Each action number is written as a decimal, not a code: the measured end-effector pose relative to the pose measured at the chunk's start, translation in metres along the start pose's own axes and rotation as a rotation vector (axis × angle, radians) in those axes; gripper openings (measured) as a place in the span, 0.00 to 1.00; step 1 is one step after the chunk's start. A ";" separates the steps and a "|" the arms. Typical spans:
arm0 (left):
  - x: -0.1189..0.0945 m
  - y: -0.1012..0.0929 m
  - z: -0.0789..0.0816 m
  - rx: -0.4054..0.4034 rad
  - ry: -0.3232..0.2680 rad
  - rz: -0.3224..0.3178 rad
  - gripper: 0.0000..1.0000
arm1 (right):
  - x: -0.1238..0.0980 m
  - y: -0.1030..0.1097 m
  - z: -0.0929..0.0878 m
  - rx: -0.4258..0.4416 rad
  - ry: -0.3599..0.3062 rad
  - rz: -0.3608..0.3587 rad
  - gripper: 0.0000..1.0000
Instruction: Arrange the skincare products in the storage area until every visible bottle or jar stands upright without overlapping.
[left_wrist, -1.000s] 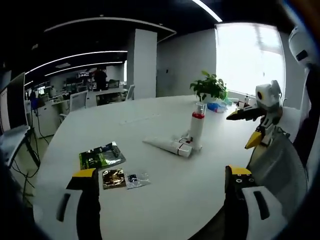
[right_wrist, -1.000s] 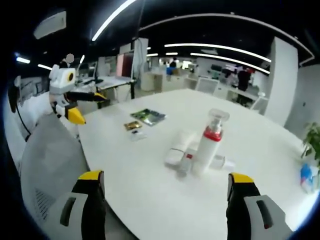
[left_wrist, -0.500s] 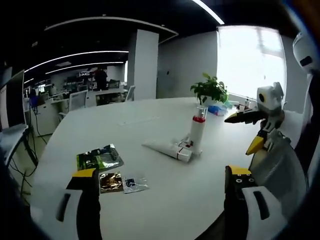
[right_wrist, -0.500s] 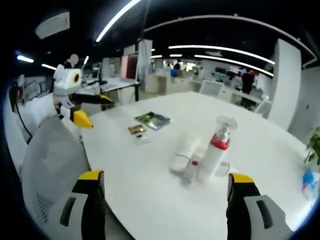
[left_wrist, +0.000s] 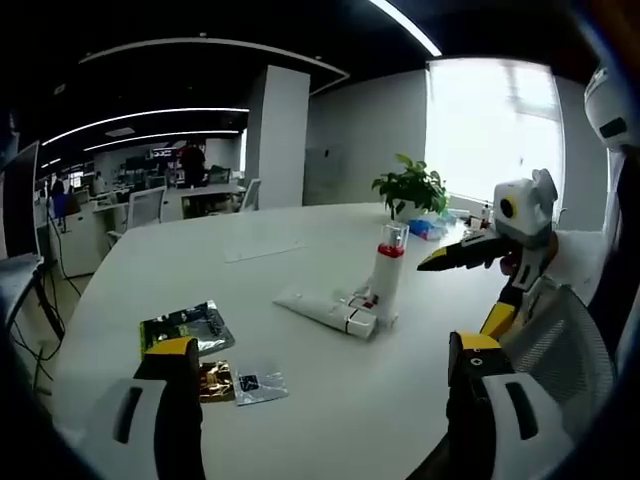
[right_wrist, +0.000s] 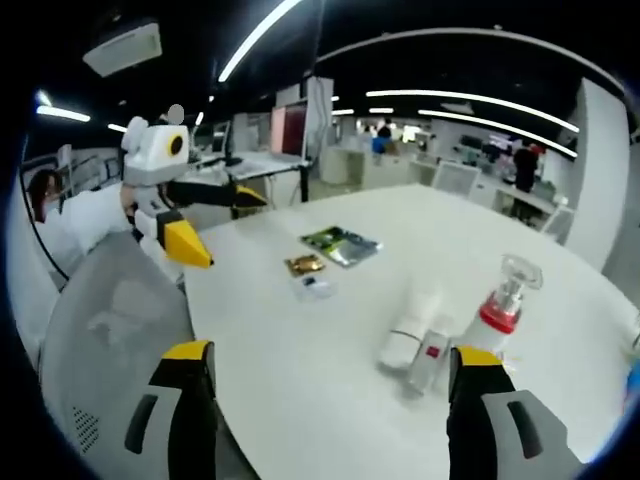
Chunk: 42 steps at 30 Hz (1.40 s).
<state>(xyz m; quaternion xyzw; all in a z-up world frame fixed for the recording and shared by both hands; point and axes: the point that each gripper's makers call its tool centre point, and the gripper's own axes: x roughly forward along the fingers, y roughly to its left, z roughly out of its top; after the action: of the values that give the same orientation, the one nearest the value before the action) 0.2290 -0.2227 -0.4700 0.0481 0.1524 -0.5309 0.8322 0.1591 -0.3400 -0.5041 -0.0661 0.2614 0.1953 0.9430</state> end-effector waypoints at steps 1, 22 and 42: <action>0.000 -0.001 0.000 -0.001 0.001 -0.005 0.98 | 0.005 0.000 -0.002 -0.010 0.019 0.012 0.89; 0.003 0.000 -0.006 -0.043 -0.009 -0.020 0.98 | 0.090 -0.049 -0.028 -0.088 0.141 -0.106 0.68; 0.003 0.018 -0.008 -0.046 -0.033 0.031 0.95 | 0.136 -0.071 -0.041 -0.084 0.221 -0.185 0.64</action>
<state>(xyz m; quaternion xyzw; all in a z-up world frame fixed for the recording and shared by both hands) 0.2448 -0.2152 -0.4803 0.0224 0.1499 -0.5151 0.8436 0.2753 -0.3695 -0.6083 -0.1502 0.3482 0.1098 0.9188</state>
